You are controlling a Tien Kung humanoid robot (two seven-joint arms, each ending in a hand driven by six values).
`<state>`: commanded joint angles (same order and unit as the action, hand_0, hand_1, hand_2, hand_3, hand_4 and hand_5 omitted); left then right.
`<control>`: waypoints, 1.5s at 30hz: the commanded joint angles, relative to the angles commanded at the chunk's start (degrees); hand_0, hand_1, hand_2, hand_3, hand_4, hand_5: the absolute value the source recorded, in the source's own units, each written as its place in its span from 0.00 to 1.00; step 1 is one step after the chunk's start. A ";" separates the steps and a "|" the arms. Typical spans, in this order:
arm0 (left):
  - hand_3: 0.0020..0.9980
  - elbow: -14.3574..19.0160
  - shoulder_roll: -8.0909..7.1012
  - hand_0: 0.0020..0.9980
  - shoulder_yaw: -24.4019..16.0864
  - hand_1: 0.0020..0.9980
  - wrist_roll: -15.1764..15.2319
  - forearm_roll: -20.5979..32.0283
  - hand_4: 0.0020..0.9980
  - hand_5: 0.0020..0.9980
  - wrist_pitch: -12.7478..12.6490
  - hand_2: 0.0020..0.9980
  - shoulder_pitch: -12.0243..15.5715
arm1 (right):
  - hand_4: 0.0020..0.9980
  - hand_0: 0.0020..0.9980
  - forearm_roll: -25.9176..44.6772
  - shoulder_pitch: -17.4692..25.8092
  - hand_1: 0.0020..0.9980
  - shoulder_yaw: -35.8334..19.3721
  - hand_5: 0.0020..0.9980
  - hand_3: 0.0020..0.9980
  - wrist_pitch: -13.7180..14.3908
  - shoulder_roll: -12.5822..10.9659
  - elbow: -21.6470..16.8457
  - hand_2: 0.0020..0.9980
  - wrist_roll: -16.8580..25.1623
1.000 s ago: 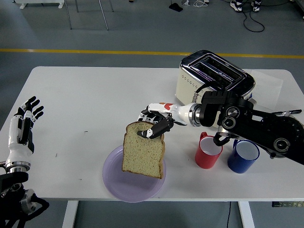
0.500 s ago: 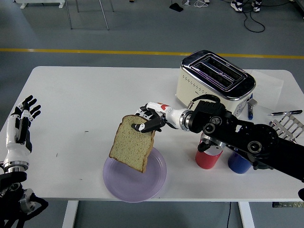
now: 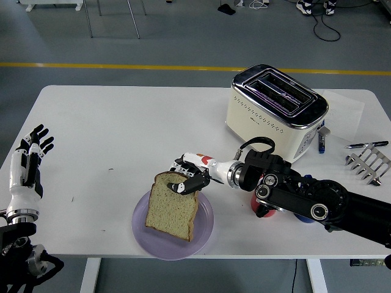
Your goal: Push plate across desktop,pick up the break from the machine,place the break in the plate
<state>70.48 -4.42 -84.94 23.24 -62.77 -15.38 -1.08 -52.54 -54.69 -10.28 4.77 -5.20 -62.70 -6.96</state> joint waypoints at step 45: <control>0.82 0.19 -0.41 0.78 1.66 0.80 0.82 1.80 0.46 0.83 -0.40 0.86 0.43 | 0.70 0.87 -25.73 3.27 0.82 3.99 0.32 0.93 9.75 5.20 16.60 0.86 14.27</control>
<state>70.67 -4.84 -83.28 24.07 -60.97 -15.78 -0.65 -78.26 -51.42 -6.29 14.52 0.00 -46.10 7.31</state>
